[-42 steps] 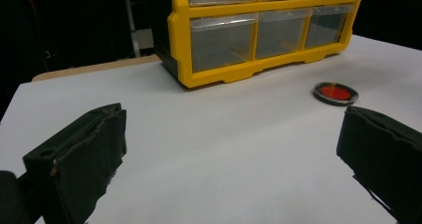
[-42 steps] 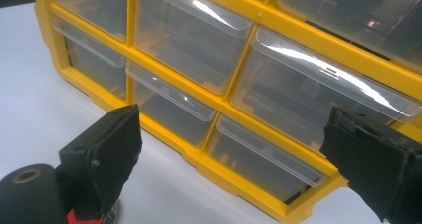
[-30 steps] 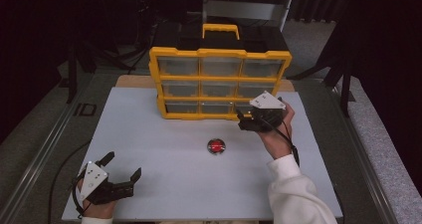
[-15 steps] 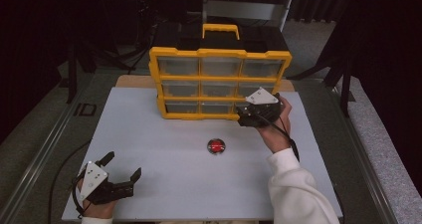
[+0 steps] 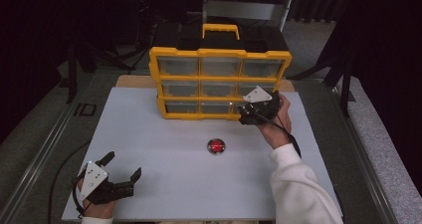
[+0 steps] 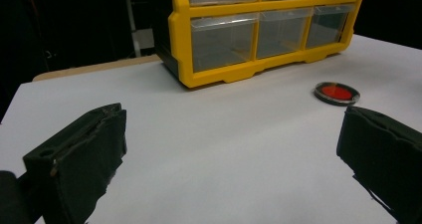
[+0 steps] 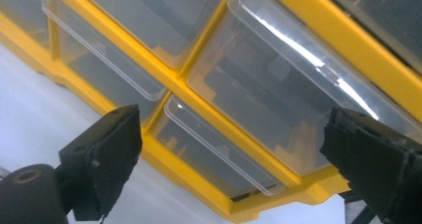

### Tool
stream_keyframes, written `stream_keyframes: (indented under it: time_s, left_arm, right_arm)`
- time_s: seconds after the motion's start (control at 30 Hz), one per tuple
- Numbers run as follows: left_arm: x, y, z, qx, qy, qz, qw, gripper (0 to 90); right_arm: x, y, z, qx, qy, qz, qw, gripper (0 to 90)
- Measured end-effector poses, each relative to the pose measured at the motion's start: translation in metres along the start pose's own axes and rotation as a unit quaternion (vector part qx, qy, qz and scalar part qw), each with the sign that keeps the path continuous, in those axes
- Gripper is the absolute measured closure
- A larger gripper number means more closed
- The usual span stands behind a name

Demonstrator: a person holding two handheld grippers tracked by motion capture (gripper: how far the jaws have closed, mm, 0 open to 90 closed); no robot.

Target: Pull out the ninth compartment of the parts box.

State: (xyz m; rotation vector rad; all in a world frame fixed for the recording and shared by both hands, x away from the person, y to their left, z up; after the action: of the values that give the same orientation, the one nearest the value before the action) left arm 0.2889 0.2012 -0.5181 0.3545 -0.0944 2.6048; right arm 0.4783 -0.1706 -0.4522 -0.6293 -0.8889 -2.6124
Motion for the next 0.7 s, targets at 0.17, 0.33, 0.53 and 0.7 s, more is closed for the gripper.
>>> stream_keyframes:
  time_s: [0.17, 0.33, 0.53, 0.7]
  left_arm:
    - [-0.001, 0.0, 0.0, 0.0, -0.001, 0.0, 1.0, 0.0]
    - [-0.001, 0.0, -0.001, 0.0, -0.002, 0.0, 1.0, 0.0]
    - [0.0, -0.001, 0.0, 0.001, 0.0, 0.001, 1.0, 0.0]
    - [0.0, 0.0, 0.0, 0.0, -0.001, 0.001, 1.0, 0.0]
  right_arm:
    - [-0.005, -0.001, -0.004, 0.017, -0.009, -0.005, 0.9998, 8.1]
    - [-0.009, -0.001, -0.006, 0.041, -0.024, -0.009, 0.9988, 8.1]
    - [-0.011, -0.001, -0.003, 0.057, -0.027, -0.011, 0.998, 8.1]
    - [-0.014, -0.002, -0.006, 0.075, -0.031, -0.017, 0.9966, 8.1]
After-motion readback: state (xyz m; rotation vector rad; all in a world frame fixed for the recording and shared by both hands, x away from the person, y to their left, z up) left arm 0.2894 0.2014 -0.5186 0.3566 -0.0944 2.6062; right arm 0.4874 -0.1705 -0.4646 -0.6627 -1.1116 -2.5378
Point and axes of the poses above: each handheld gripper's, and its own axes: x roughly backward along the jaws, z roughly out of its top, y roughly to its right, the point moved 10 cm from there along -x, roughly forward along the jaws, and after that the axes turned 2 degrees about -z, right-handed, at the moved point
